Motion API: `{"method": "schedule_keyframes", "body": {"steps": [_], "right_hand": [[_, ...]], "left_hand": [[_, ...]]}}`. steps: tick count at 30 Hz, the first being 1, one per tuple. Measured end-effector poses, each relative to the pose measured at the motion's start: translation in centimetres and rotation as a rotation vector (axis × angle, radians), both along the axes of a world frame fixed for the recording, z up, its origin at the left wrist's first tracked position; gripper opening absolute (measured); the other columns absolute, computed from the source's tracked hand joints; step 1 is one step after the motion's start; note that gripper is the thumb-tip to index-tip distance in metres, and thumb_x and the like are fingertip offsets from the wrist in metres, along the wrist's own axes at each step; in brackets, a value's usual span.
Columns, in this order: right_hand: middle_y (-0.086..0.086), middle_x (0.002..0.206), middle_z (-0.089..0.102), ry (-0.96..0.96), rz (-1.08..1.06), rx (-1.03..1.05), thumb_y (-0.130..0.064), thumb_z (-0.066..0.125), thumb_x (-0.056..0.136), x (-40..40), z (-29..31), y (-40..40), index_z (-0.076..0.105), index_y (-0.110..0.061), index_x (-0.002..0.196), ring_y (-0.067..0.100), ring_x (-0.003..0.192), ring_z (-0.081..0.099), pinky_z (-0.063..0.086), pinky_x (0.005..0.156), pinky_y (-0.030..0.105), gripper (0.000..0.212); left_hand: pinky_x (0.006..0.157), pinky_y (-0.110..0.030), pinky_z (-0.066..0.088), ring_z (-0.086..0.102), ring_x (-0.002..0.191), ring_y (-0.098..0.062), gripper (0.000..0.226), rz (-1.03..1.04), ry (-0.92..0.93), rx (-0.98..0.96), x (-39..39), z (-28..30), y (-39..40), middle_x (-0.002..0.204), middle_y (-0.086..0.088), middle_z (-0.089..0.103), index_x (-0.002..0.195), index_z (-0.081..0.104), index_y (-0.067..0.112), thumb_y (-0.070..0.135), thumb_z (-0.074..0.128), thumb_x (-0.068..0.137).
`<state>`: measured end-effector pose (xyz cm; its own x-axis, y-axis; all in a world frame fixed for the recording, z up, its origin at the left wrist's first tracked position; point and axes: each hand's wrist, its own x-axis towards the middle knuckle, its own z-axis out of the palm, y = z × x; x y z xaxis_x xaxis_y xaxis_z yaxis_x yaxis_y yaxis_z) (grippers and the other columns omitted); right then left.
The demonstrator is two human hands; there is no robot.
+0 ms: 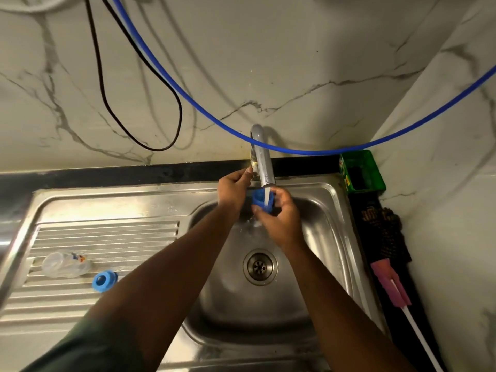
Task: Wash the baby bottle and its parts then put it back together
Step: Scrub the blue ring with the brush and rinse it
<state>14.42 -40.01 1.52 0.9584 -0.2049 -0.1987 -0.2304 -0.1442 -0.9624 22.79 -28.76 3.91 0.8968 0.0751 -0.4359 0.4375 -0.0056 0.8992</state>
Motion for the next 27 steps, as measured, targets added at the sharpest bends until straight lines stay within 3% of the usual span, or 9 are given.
{"method": "schedule_keyframes", "body": {"steps": [2,6,10,14,18,21,23,25,27], "right_hand": [[-0.018,0.110,0.067,0.002,0.093,-0.040,-0.024,0.084,0.085,-0.6,-0.1,-0.2,0.055,-0.034,0.130,0.004,0.104,0.069,0.058,0.085,0.023,0.054],[-0.018,0.112,0.067,-0.045,-0.013,-0.051,-0.021,0.083,0.086,-1.6,-0.3,-0.5,0.053,-0.038,0.125,-0.003,0.101,0.067,0.056,0.080,0.015,0.052],[-0.019,0.111,0.067,-0.062,0.004,-0.115,-0.028,0.081,0.088,-2.2,-0.7,-0.4,0.054,-0.037,0.128,-0.008,0.100,0.066,0.055,0.082,0.013,0.050],[-0.011,0.122,0.068,-0.078,0.047,-0.087,-0.024,0.083,0.086,-2.1,-1.3,-0.3,0.054,-0.035,0.128,0.002,0.110,0.067,0.058,0.094,0.026,0.052],[-0.012,0.123,0.065,-0.109,-0.025,-0.105,-0.020,0.083,0.086,-1.9,-1.5,-0.2,0.053,-0.034,0.130,0.004,0.113,0.065,0.056,0.095,0.025,0.055],[-0.016,0.120,0.063,-0.084,0.009,-0.111,-0.023,0.082,0.087,-2.1,-1.5,-0.1,0.051,-0.038,0.129,0.000,0.109,0.064,0.056,0.094,0.022,0.055],[-0.019,0.116,0.064,-0.101,0.020,-0.111,-0.024,0.081,0.088,-2.3,-1.4,-0.1,0.052,-0.041,0.125,0.000,0.105,0.065,0.054,0.089,0.016,0.050],[-0.019,0.108,0.067,-0.141,0.068,-0.090,-0.025,0.081,0.088,-2.5,-1.6,0.0,0.055,-0.045,0.116,0.005,0.102,0.069,0.056,0.085,0.017,0.042],[-0.014,0.116,0.066,-0.181,0.027,-0.117,-0.025,0.079,0.090,-2.9,-2.0,0.2,0.057,-0.037,0.128,0.000,0.106,0.066,0.056,0.089,0.018,0.045]], "left_hand": [[0.093,-0.046,0.063,0.076,0.099,-0.021,0.027,-0.016,-0.016,0.037,0.0,-0.1,-0.1,0.106,-0.001,0.079,0.120,0.076,0.021,0.037,0.065,0.102],[0.093,-0.035,0.061,0.073,0.101,-0.016,0.024,-0.017,-0.039,0.093,-0.2,0.0,-0.4,0.105,0.004,0.078,0.122,0.074,0.023,0.032,0.061,0.105],[0.083,-0.029,0.061,0.073,0.098,-0.017,0.028,-0.024,-0.061,0.123,-0.5,-0.5,-0.7,0.104,0.004,0.077,0.127,0.073,0.023,0.034,0.058,0.106],[0.094,-0.047,0.062,0.074,0.103,-0.025,0.028,-0.057,-0.072,0.104,-0.7,-0.7,-0.7,0.108,-0.001,0.077,0.129,0.071,0.026,0.035,0.054,0.107],[0.107,-0.047,0.055,0.068,0.119,-0.021,0.037,-0.121,-0.051,0.020,-1.5,-0.7,-0.4,0.130,-0.003,0.071,0.144,0.058,0.026,0.034,0.051,0.109],[0.088,-0.028,0.060,0.072,0.101,-0.006,0.026,-0.178,-0.072,-0.023,-2.2,-0.5,-0.4,0.117,0.005,0.071,0.132,0.059,0.037,0.027,0.049,0.110],[0.079,-0.021,0.059,0.072,0.091,0.001,0.032,-0.246,-0.108,0.020,-2.3,-0.6,-0.5,0.112,0.010,0.069,0.141,0.055,0.036,0.025,0.047,0.111],[0.091,-0.027,0.058,0.070,0.106,-0.004,0.045,-0.315,-0.121,0.090,-2.1,-0.6,-0.8,0.122,0.004,0.068,0.154,0.046,0.029,0.032,0.048,0.109],[0.109,-0.044,0.052,0.063,0.126,-0.019,0.053,-0.374,-0.112,0.123,-1.9,-0.3,-1.0,0.139,-0.005,0.063,0.158,0.042,0.028,0.041,0.050,0.107]]}}
